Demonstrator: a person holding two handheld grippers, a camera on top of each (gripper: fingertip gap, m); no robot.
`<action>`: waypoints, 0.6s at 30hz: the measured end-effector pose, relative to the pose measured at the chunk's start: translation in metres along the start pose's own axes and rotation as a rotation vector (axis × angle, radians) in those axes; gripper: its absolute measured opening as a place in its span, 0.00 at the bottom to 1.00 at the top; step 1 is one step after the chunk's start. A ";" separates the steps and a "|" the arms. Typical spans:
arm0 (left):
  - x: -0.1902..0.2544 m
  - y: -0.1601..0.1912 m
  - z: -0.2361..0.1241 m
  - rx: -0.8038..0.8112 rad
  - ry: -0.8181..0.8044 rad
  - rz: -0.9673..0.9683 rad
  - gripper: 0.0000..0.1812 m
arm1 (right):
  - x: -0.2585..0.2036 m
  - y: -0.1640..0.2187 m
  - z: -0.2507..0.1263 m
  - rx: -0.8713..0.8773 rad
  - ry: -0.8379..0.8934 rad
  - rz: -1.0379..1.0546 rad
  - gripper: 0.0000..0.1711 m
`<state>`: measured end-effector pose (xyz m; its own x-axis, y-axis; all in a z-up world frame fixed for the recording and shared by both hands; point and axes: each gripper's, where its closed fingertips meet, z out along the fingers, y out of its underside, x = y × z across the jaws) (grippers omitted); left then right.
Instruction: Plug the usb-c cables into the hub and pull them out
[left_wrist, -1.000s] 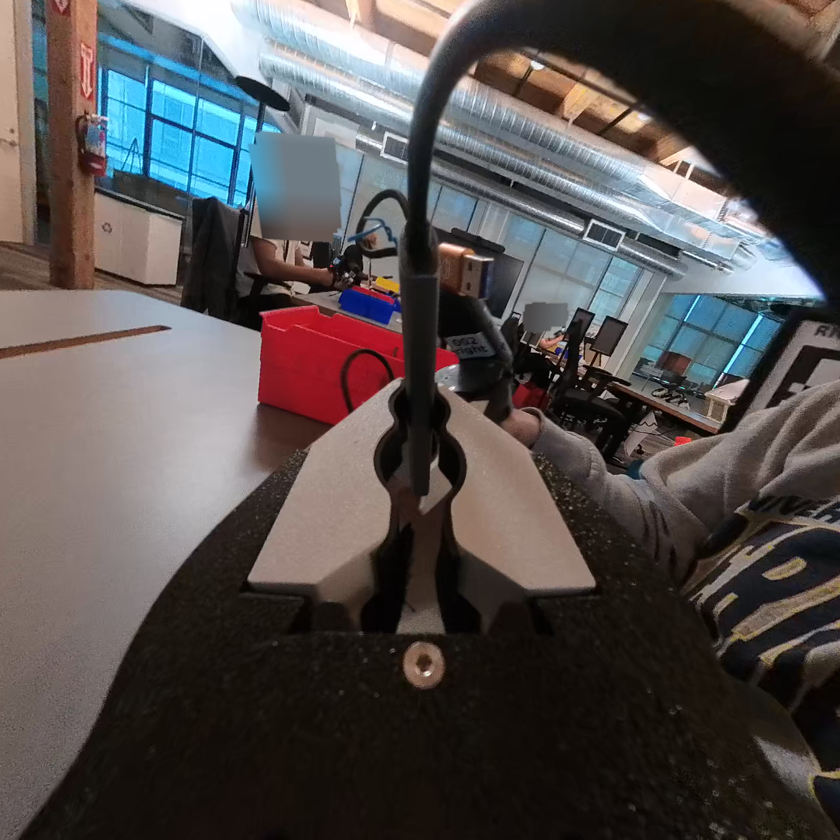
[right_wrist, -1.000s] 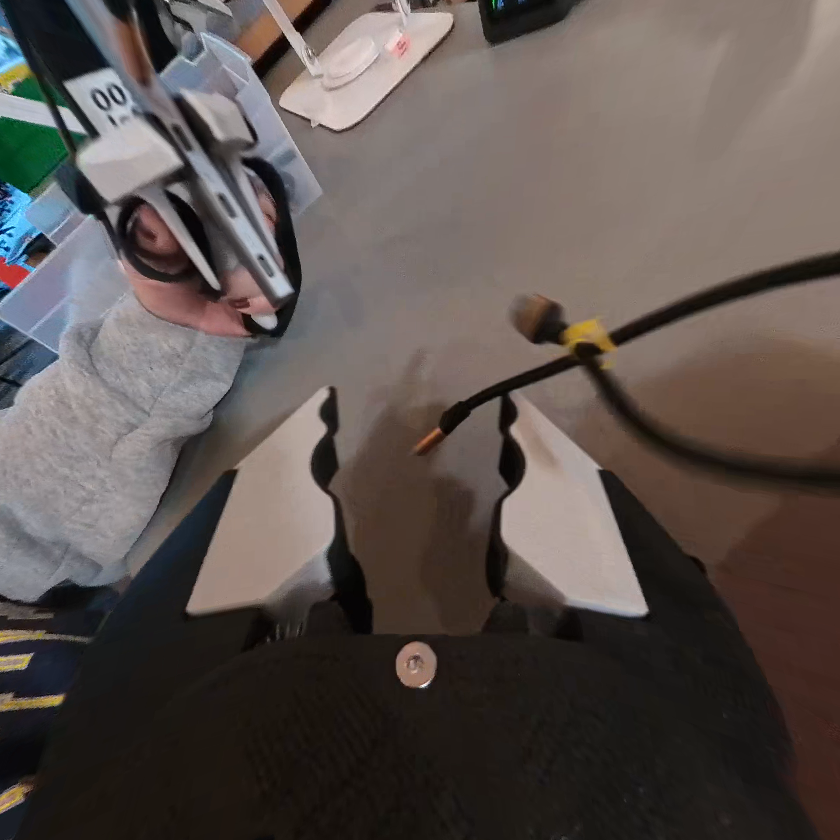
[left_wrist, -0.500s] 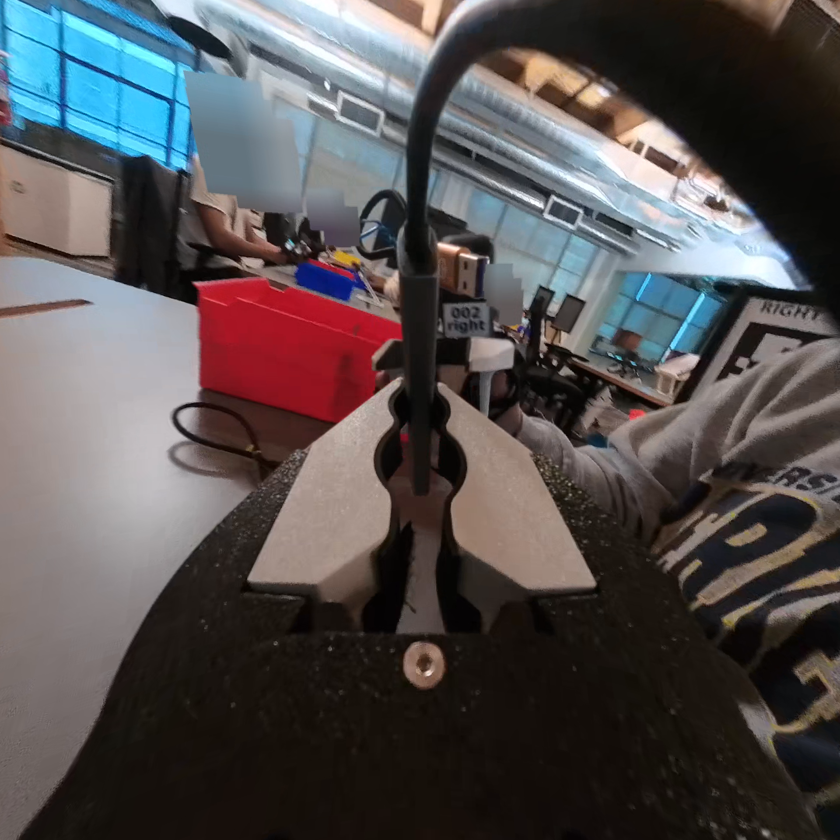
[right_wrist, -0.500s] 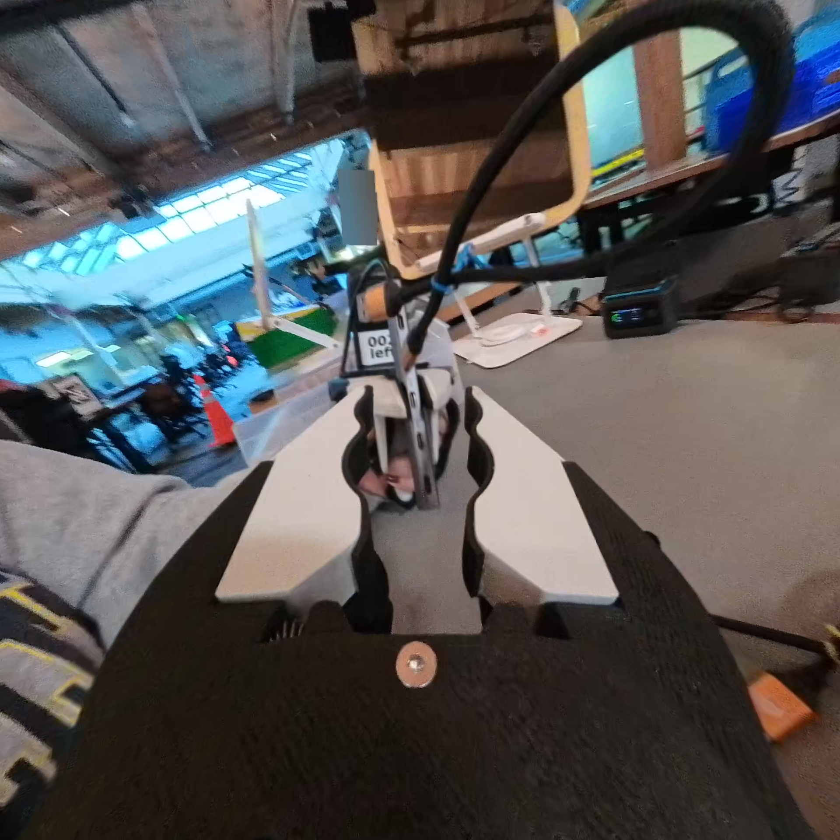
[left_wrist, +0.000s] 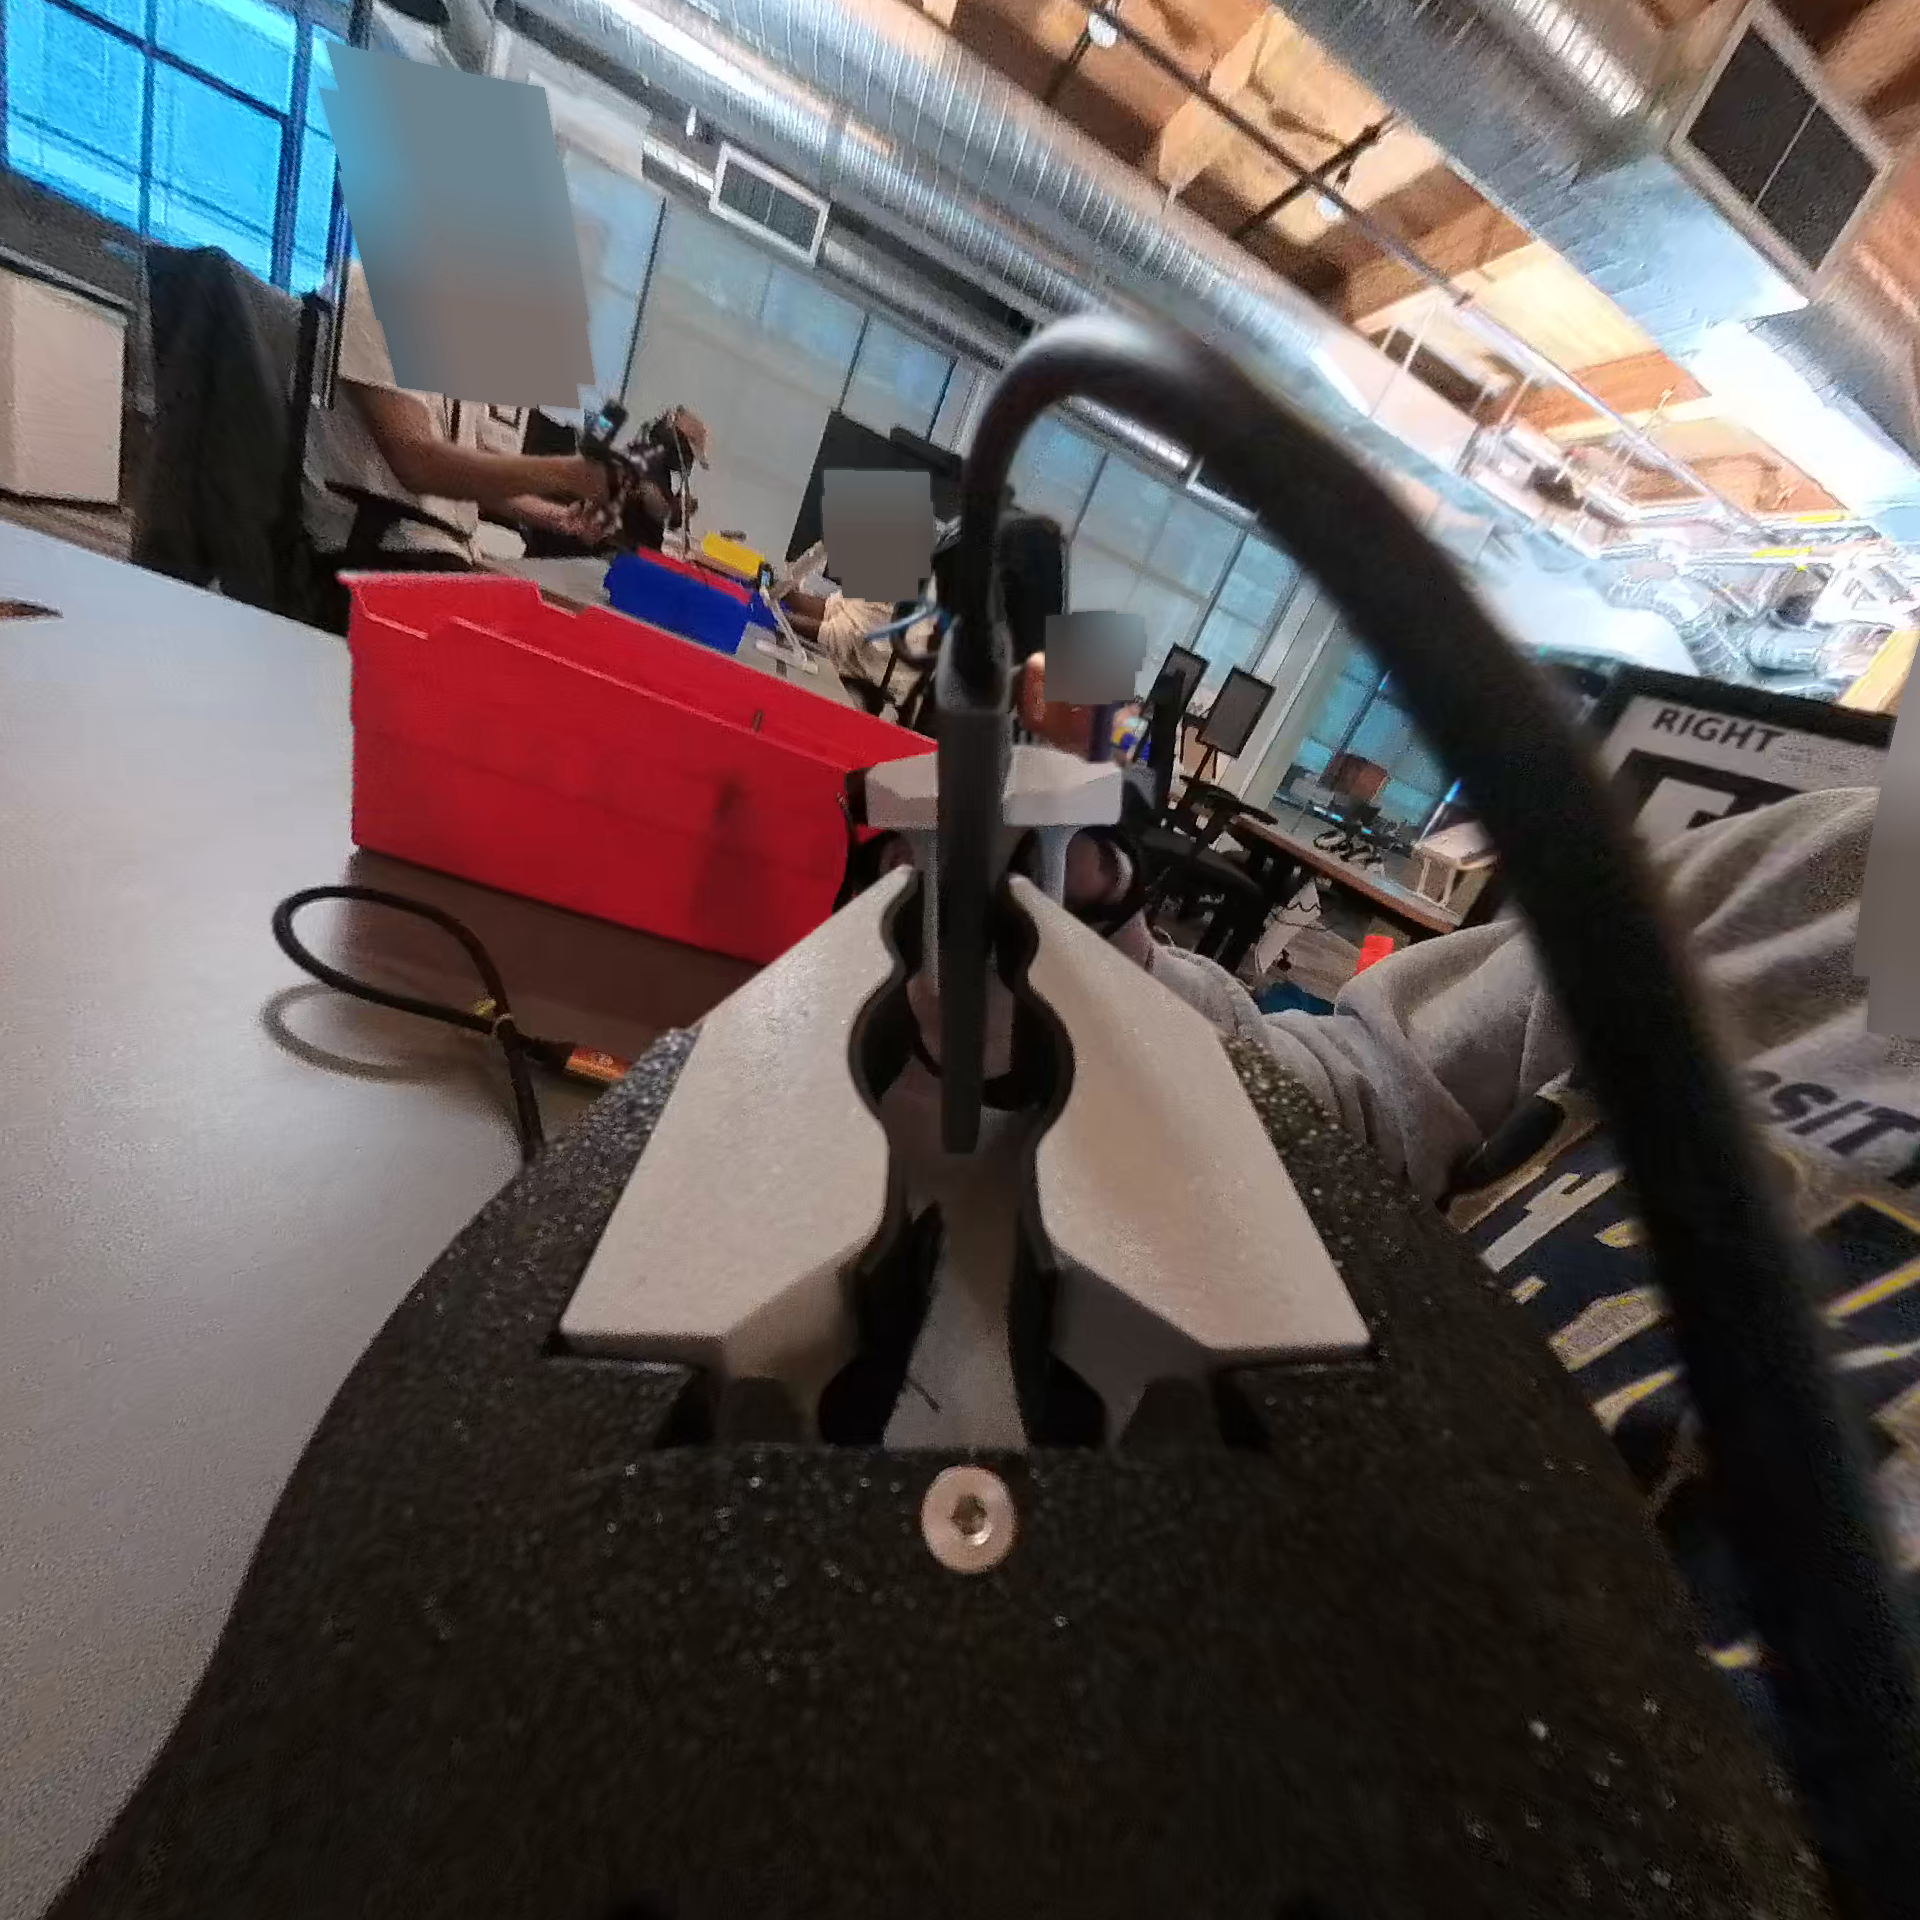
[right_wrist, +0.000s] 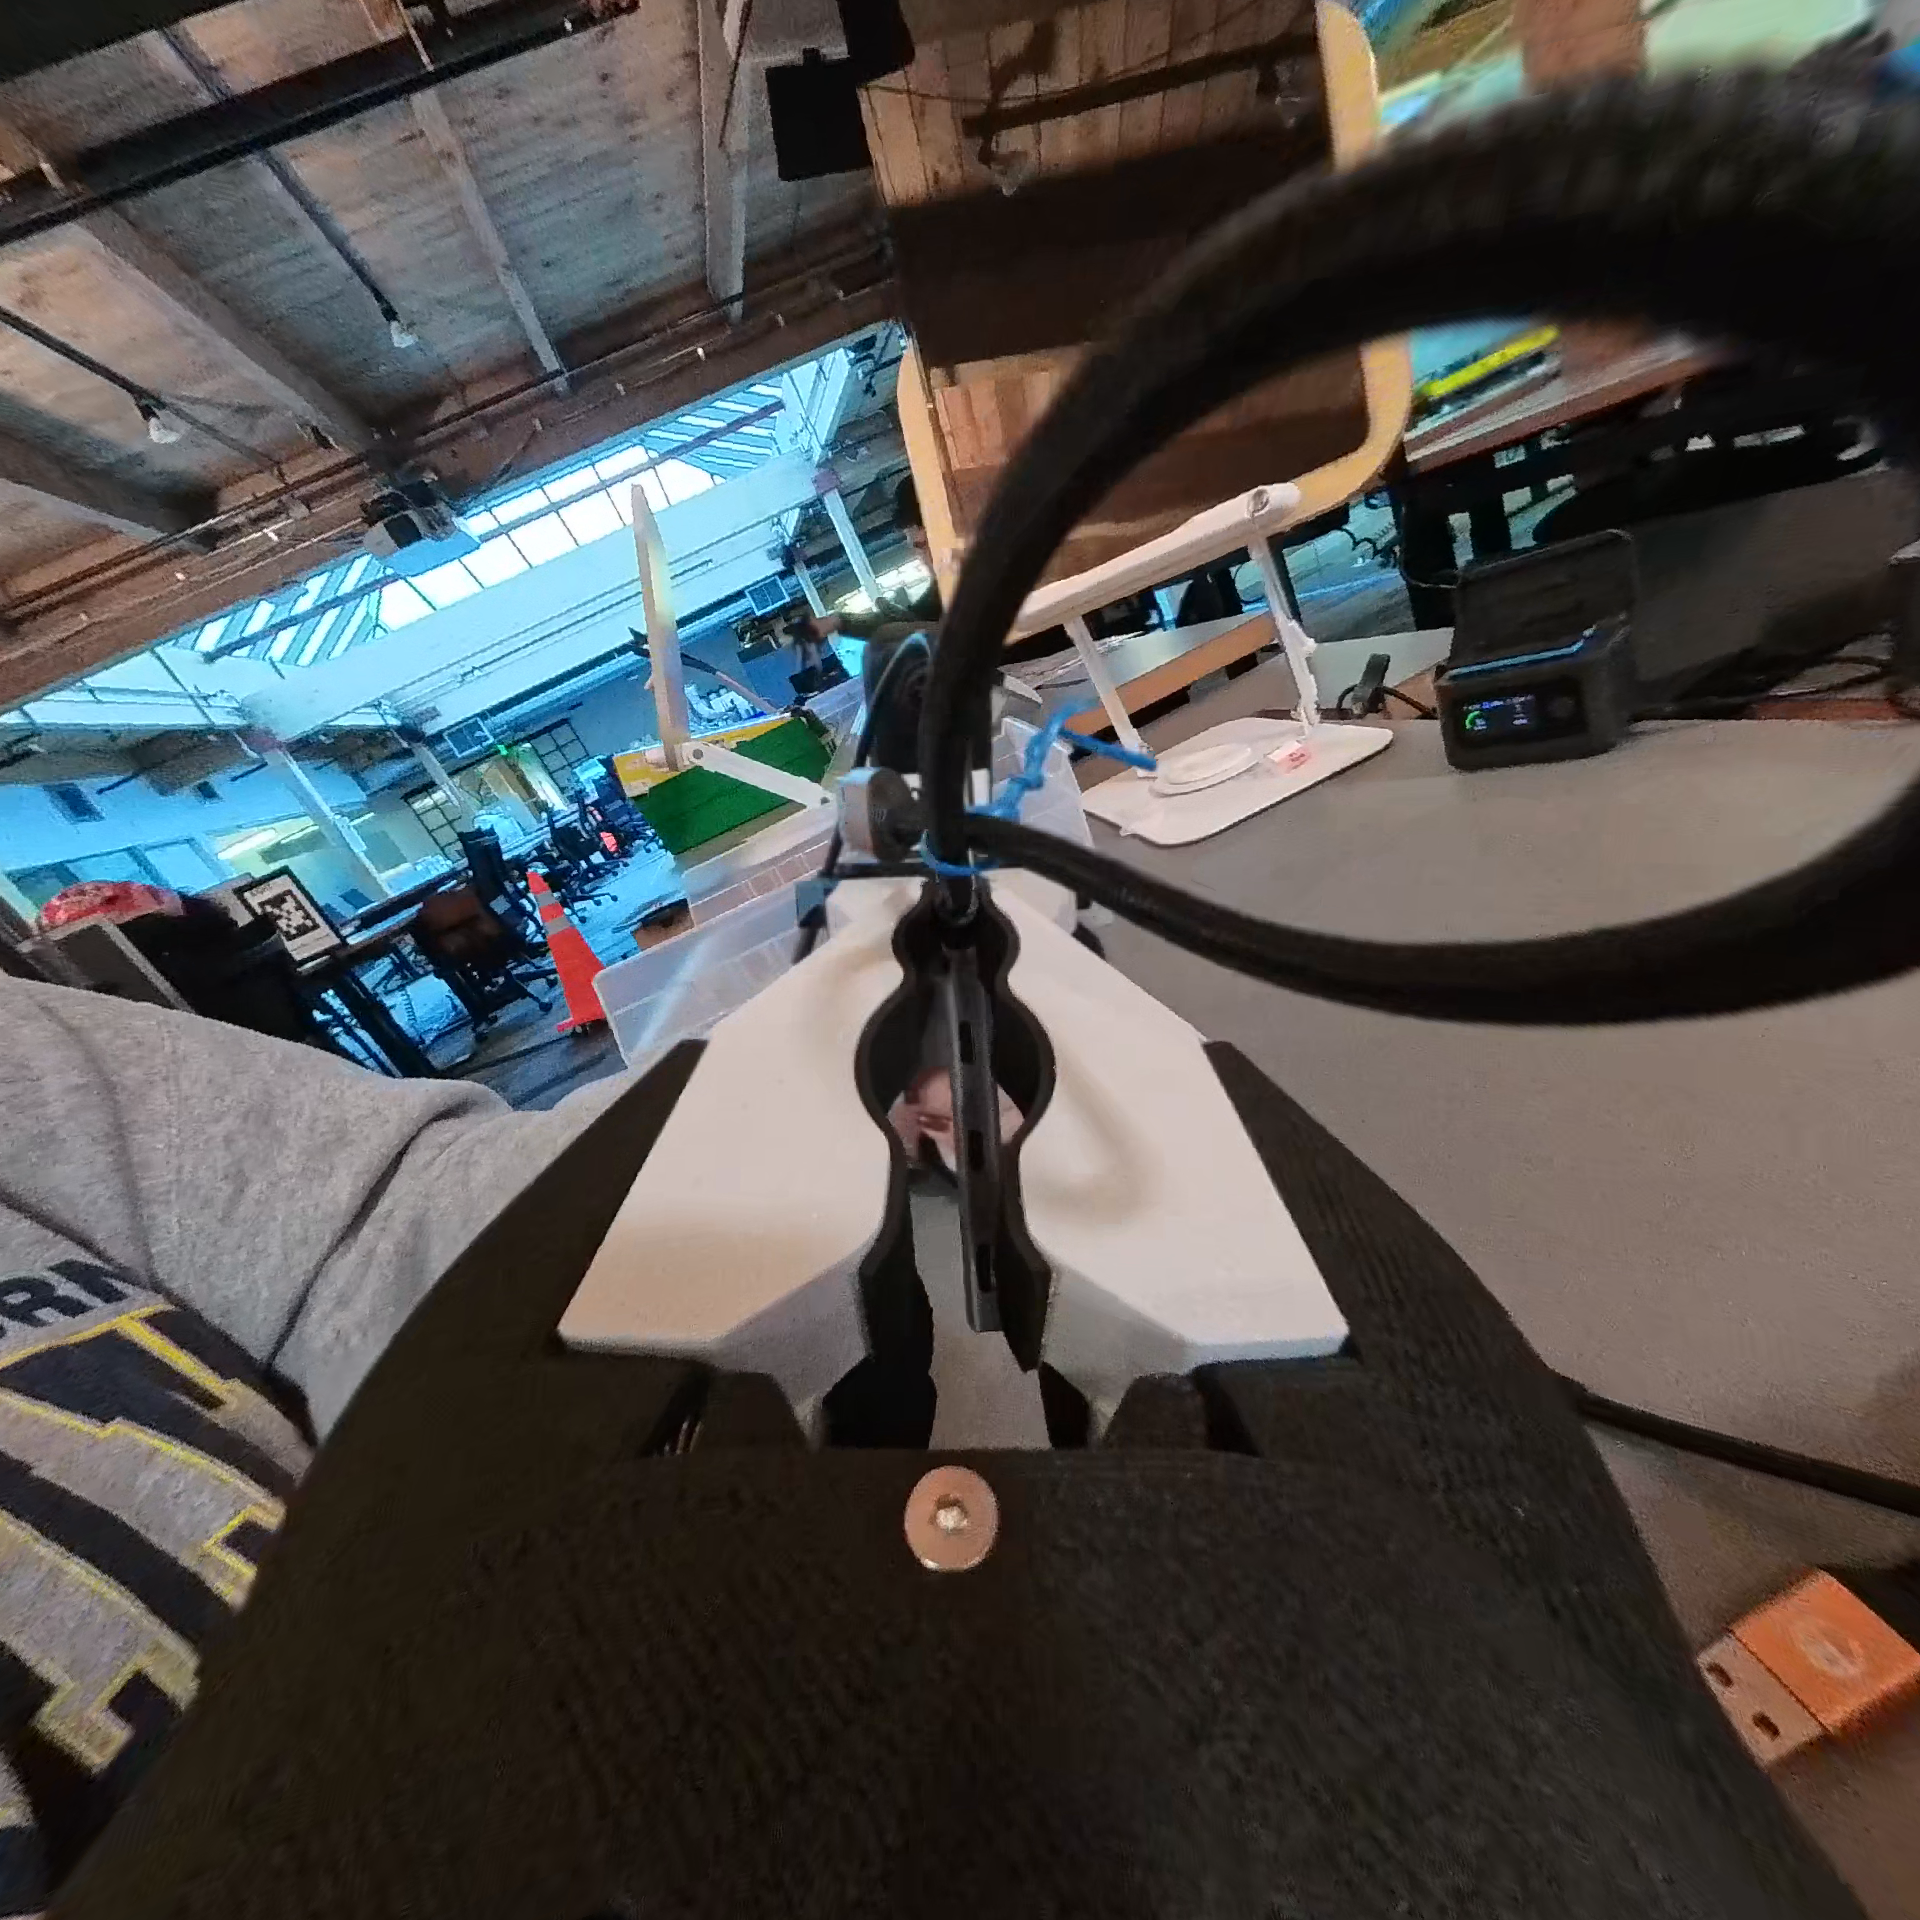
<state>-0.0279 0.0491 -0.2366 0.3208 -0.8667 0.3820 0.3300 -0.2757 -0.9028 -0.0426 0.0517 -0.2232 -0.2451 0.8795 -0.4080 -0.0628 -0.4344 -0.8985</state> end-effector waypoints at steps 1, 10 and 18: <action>0.002 -0.003 -0.002 0.014 0.009 0.006 0.04 | 0.000 0.000 -0.001 0.002 -0.010 0.011 0.02; 0.009 -0.008 -0.002 -0.014 -0.007 0.057 0.04 | -0.006 -0.005 -0.001 0.021 -0.044 0.028 0.02; 0.020 -0.014 -0.007 -0.020 0.043 0.014 0.05 | -0.019 -0.008 0.002 0.022 -0.063 0.014 0.02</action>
<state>-0.0320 0.0328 -0.2176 0.2865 -0.8875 0.3609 0.3083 -0.2713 -0.9118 -0.0392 0.0384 -0.2084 -0.3068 0.8595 -0.4087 -0.0800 -0.4512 -0.8888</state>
